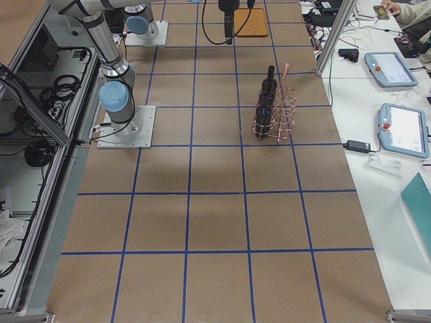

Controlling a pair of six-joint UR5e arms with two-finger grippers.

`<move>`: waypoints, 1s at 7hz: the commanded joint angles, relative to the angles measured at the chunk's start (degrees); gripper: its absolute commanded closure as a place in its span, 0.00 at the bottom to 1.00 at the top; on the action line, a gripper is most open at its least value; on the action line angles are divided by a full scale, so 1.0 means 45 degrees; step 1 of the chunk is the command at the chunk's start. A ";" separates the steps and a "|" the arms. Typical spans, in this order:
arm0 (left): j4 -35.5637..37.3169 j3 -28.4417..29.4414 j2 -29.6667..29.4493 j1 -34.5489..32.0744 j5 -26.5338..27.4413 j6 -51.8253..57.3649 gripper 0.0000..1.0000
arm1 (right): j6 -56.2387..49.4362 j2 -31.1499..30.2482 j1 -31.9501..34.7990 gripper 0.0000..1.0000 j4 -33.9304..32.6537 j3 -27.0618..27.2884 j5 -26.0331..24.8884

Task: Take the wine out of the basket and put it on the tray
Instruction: 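Lower the right gripper over the wine rack toward the middle bottle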

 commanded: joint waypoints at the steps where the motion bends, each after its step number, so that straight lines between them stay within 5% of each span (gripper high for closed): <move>1: 0.0006 0.0000 0.0001 0.0000 -0.0038 0.0000 0.00 | -0.0140 0.0035 -0.0004 0.00 -0.0077 0.0068 -0.0070; 7: 0.0006 0.0000 0.0001 0.0000 -0.0038 0.0000 0.00 | -0.1449 0.2822 -0.2130 0.01 -0.3138 0.0068 -0.0128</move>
